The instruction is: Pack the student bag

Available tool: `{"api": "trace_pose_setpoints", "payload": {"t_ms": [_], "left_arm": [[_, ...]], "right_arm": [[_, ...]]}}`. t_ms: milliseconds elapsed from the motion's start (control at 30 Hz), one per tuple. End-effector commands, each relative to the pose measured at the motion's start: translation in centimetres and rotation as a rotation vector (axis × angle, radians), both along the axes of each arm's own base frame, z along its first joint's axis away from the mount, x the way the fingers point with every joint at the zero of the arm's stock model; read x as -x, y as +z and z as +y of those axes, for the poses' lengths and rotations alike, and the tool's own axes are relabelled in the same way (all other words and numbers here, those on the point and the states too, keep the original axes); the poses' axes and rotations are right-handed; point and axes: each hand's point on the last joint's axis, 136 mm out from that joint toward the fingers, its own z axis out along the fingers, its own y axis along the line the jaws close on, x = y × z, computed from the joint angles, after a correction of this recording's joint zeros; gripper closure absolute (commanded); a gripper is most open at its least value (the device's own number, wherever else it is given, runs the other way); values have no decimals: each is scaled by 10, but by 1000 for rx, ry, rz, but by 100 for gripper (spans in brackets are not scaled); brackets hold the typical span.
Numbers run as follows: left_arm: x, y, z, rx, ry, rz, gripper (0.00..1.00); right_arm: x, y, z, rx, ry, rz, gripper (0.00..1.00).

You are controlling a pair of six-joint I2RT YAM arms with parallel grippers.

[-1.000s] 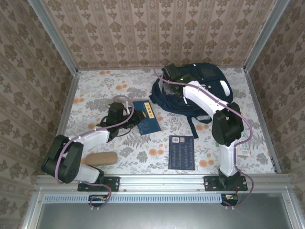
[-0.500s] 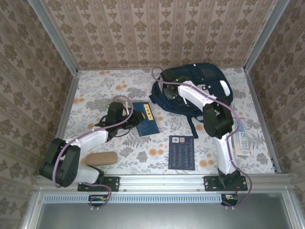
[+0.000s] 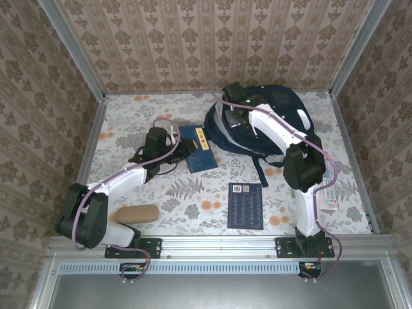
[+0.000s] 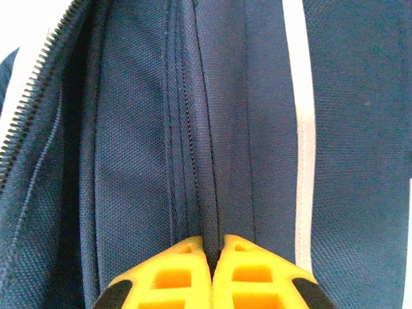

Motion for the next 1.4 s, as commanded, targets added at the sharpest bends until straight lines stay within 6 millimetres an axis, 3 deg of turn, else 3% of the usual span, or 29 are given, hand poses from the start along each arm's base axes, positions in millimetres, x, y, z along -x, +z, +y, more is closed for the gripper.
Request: {"api": "trace_pose_setpoints", "payload": {"t_ms": [0, 267, 500, 767, 933, 1100, 1133, 1267, 1367], "left_arm": [[-26, 36, -16, 90, -6, -87, 100], [-80, 55, -49, 170, 1, -124, 100], [-113, 52, -111, 239, -75, -120, 100], [-137, 11, -172, 171, -109, -56, 100], [-145, -23, -197, 55, -98, -2, 100], [-151, -43, -213, -71, -82, 14, 96], [-152, -46, -216, -84, -85, 17, 92], [-152, -48, -210, -157, -86, 26, 56], [-150, -34, -197, -194, -68, -14, 45]], "right_arm": [[6, 91, 4, -85, 30, -164, 100], [16, 145, -11, -202, 34, -247, 100], [15, 154, -19, -232, 23, -256, 100], [11, 152, -20, -256, 17, -251, 100], [10, 155, -18, -276, 17, -253, 100], [9, 154, -17, -285, 18, -250, 100], [9, 154, -17, -285, 15, -251, 100], [9, 154, -21, -283, -1, -249, 100], [9, 151, -24, -279, -4, -245, 100]]}}
